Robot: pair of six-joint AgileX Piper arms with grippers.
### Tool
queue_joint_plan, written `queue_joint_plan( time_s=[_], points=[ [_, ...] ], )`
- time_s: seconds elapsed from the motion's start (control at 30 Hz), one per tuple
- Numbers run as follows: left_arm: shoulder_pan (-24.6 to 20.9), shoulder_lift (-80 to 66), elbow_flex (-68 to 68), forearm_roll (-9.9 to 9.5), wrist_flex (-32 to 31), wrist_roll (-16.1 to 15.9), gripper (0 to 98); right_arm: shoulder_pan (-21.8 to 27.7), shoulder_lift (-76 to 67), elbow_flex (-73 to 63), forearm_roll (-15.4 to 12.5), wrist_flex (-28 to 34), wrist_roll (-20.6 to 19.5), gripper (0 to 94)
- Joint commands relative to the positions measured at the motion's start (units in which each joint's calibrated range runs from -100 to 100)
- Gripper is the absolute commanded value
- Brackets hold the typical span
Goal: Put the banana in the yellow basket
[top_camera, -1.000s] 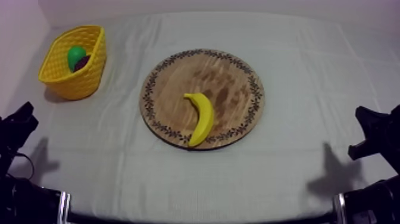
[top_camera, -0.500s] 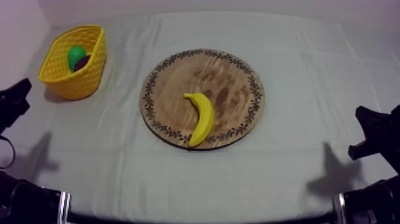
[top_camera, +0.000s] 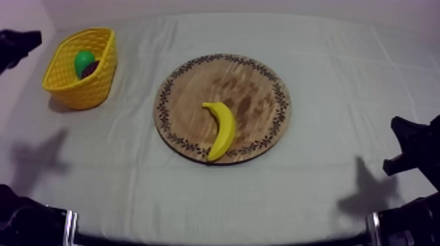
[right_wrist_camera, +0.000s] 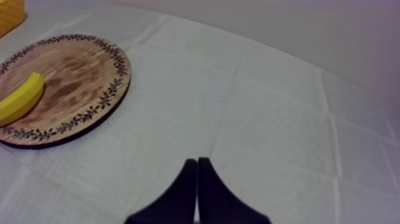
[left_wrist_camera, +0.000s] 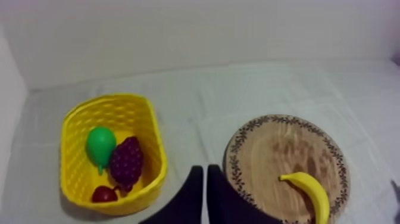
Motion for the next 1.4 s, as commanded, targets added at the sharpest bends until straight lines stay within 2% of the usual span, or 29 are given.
queue_joint_plan(
  time_s=[0.0,0.17,0.37,0.53,0.7,0.87,0.97,1.2,1.37],
  points=[
    [1.67,7.07,-9.61,-0.10,4.75,0.36,0.0,-0.05,0.00,-0.03,0.01,0.02,-0.02,0.3],
    [5.60,14.76,-15.95,-0.64,10.13,2.12,0.0,-0.06,0.00,-0.03,0.01,0.02,-0.02,0.3],
    [11.57,23.18,-20.06,-2.29,12.46,5.87,0.3,-0.06,0.00,-0.03,0.01,0.02,-0.02,0.3],
    [15.38,30.87,-24.20,-2.80,15.84,8.62,1.0,-0.06,0.00,-0.03,0.01,0.02,-0.02,0.3],
    [18.35,39.29,-28.31,-1.67,18.80,10.66,1.3,-0.06,0.00,-0.03,0.01,0.02,-0.02,0.3],
    [20.51,46.53,-30.72,-0.08,18.04,13.21,6.4,-0.06,0.00,-0.03,0.01,0.02,-0.02,0.3],
    [21.30,49.97,-32.05,0.74,17.43,14.51,19.2,-0.06,0.00,-0.03,0.01,0.02,-0.02,0.3],
    [21.83,56.07,-36.05,2.83,18.03,16.10,65.5,-0.06,0.00,-0.03,0.01,0.02,-0.03,0.3],
    [21.18,60.24,-39.23,4.84,19.14,16.69,86.4,-0.06,0.00,-0.03,0.01,0.02,-0.02,0.3]
  ],
)
